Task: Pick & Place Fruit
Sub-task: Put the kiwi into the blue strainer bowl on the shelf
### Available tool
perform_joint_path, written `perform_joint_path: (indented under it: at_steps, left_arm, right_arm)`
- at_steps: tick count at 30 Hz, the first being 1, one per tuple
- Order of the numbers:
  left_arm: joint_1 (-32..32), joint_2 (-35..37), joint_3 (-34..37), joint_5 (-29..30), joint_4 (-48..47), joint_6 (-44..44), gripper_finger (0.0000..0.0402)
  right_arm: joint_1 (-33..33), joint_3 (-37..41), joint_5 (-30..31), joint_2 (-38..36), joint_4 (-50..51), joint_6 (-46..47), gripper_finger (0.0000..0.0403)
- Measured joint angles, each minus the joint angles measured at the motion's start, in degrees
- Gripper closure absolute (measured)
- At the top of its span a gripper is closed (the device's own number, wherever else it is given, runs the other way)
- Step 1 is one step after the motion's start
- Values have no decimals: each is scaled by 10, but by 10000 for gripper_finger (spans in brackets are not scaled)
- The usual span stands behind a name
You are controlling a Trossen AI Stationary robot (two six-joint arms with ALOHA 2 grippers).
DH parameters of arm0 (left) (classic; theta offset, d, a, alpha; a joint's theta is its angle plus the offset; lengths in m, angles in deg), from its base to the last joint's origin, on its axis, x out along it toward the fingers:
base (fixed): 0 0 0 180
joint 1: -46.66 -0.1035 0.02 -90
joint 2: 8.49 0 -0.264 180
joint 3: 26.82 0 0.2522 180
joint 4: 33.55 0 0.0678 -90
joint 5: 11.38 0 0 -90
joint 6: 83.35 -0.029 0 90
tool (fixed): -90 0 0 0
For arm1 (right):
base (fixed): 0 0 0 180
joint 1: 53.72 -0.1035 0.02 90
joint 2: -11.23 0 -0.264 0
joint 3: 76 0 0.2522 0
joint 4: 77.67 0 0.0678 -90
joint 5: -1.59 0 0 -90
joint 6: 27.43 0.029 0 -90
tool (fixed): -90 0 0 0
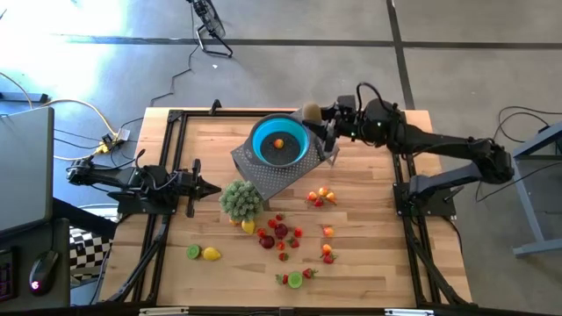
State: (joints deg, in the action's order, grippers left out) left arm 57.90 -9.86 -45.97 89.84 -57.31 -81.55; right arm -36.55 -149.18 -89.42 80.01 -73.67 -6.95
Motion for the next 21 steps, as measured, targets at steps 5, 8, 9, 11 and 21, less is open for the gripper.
perform_joint_path:
  at_steps: [5, 8, 9, 11, 21]
  left_arm:
    - [0, 0, 0, 0, 0, 0, 401]
    - [0, 0, 0, 3, 0, 0, 401]
    - [0, 0, 0, 6, 0, 0, 401]
    - [0, 0, 0, 13, 1, 0, 401]
    - [0, 0, 0, 18, 1, 0, 401]
  right_arm:
    - [18, -21, -34, 20, 3, -16, 177]
    - [22, -62, -55, 53, 38, -37, 177]
    - [23, -82, -60, 67, 57, -44, 177]
    - [23, -119, -66, 97, 97, -57, 177]
    - [23, -279, -54, 213, 311, -119, 177]
